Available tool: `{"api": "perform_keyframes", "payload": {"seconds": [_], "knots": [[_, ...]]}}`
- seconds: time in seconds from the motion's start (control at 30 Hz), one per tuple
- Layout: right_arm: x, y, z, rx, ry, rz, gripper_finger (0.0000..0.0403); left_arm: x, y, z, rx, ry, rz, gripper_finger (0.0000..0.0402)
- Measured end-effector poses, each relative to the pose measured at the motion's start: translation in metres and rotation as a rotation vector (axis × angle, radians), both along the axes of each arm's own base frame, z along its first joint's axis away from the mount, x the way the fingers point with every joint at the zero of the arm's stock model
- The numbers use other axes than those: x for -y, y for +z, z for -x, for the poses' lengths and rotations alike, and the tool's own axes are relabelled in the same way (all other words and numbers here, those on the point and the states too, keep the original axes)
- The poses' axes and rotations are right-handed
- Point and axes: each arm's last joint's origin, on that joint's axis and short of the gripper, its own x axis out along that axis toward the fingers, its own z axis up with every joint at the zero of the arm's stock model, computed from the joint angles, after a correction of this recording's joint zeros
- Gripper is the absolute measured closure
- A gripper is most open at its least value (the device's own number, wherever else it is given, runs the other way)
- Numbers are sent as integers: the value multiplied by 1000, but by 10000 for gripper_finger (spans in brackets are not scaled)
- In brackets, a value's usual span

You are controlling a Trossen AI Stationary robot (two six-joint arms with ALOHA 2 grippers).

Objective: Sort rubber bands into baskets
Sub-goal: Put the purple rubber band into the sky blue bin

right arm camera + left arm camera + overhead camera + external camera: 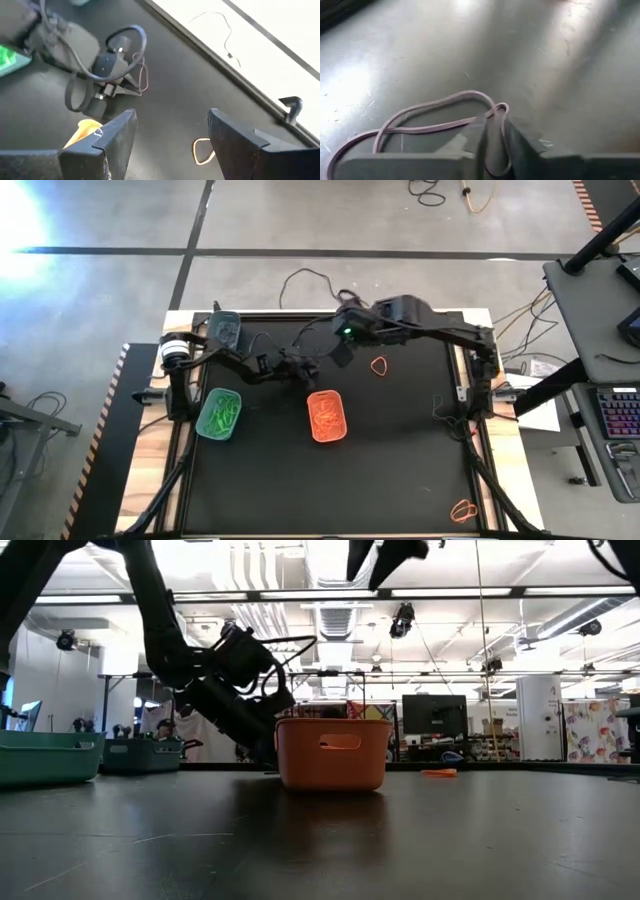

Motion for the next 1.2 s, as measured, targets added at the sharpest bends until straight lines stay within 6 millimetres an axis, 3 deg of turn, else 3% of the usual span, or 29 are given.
{"api": "perform_keyframes", "payload": {"seconds": [0.1,0.27,0.53,0.77,0.93,1.03,1.1,1.2], "knots": [[-2,17,16,47,-13,26,170,-1,-1,1,7,46,5,390],[-5,40,42,124,-23,36,170,0,9,3,-6,59,10,399],[-10,59,65,193,-5,30,170,-6,65,32,-78,99,-32,401],[-12,60,67,170,46,56,170,-19,133,93,-191,295,-108,401],[-11,54,64,122,86,77,170,-32,174,149,-280,675,-187,402],[-11,51,62,95,94,93,170,-41,201,176,-212,943,-271,402],[-10,47,61,75,91,106,170,-47,210,185,-124,995,-239,402],[-9,42,59,48,93,110,170,-50,212,180,-77,1003,-213,401]]}}
